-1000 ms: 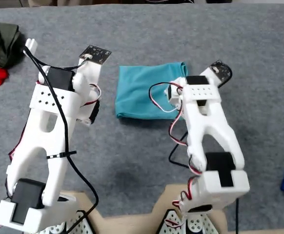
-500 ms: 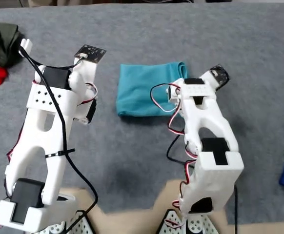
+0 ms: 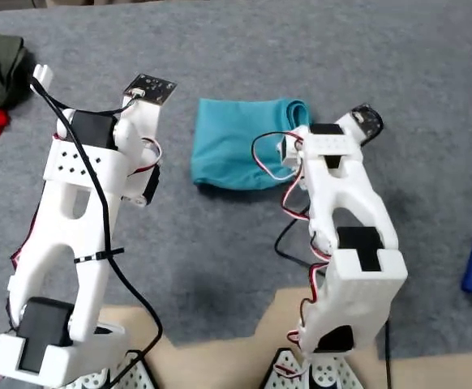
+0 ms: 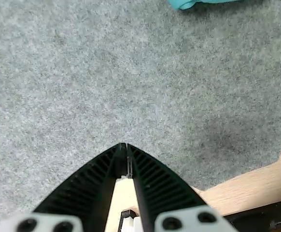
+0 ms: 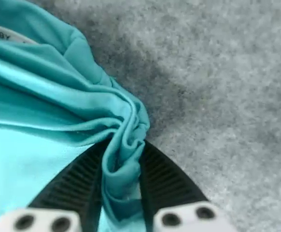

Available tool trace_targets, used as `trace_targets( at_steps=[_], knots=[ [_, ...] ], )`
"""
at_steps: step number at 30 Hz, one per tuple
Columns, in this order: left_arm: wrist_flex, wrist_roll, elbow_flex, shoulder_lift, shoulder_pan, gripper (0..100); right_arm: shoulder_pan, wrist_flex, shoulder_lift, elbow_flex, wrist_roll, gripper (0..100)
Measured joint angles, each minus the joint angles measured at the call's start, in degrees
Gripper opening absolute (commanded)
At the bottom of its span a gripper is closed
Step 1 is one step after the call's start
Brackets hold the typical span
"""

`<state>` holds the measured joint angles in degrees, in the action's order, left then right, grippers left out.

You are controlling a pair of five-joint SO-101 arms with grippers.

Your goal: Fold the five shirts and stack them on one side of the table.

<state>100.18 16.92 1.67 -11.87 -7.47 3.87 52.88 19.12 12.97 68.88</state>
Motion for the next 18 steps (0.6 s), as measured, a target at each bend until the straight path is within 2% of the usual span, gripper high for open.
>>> trace_targets(
  at_steps=[7, 13, 18],
  knots=[
    [0.0, 0.0, 0.0, 0.0, 0.0, 2, -4.9, -0.4, -0.4, -0.3, -1.1, 0.4],
    [0.0, 0.0, 0.0, 0.0, 0.0, 2, -11.9, 3.2, -4.2, -2.8, -5.6, 0.4],
    [0.0, 0.0, 0.0, 0.0, 0.0, 2, -20.4, 7.6, -9.1, -5.9, -11.3, 0.4]
  ],
)
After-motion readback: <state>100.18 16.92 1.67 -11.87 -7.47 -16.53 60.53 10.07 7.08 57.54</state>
